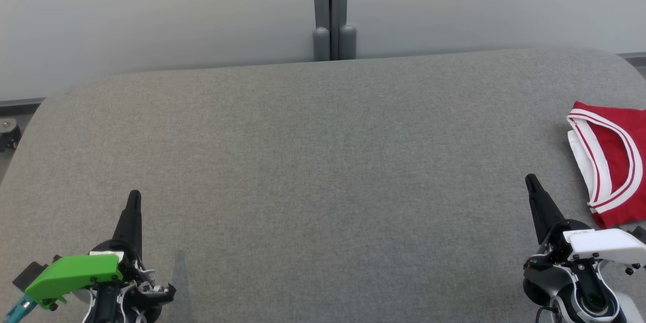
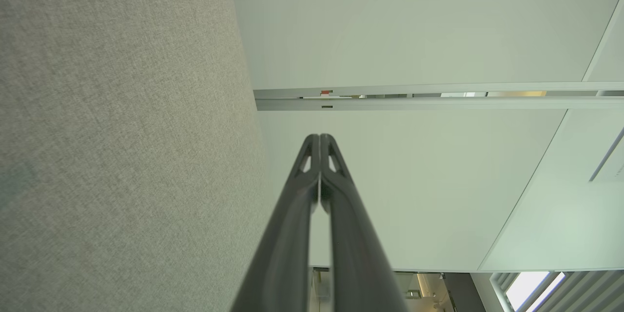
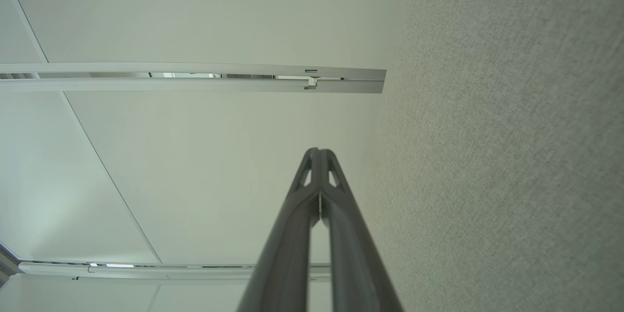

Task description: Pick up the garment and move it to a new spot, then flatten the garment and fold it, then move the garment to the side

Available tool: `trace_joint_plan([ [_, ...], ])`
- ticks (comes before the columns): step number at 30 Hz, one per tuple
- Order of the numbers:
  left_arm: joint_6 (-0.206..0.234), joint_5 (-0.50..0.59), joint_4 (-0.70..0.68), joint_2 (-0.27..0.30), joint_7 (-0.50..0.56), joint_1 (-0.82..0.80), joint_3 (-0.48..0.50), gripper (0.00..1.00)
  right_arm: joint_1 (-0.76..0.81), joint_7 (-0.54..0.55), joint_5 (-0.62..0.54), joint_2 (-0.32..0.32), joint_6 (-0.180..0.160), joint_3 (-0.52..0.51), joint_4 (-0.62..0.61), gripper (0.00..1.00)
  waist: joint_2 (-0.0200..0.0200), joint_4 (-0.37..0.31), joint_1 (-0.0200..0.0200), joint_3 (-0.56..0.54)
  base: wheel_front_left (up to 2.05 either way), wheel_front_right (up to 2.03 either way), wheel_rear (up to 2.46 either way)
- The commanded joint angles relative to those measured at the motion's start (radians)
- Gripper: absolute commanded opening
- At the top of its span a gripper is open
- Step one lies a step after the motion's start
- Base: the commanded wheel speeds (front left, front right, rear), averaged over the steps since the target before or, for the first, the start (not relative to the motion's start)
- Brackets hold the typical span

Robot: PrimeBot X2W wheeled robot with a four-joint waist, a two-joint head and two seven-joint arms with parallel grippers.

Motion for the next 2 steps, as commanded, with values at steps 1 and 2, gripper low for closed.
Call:
trace_joint_plan([
  [1,-0.004,-0.003,-0.004,0.007,0.004,-0.012,0.002,0.00,0.013,0.004,0.002,-0.006,0.000,-0.002,-0.003,0.00,0.0000,0.000,0.0000,0.000,0.00,0.00,0.00],
  [2,-0.004,-0.003,-0.004,0.007,0.004,-0.012,0.002,0.00,0.013,0.004,0.002,-0.006,0.000,-0.002,-0.003,0.00,0.0000,0.000,0.0000,0.000,0.00,0.00,0.00],
])
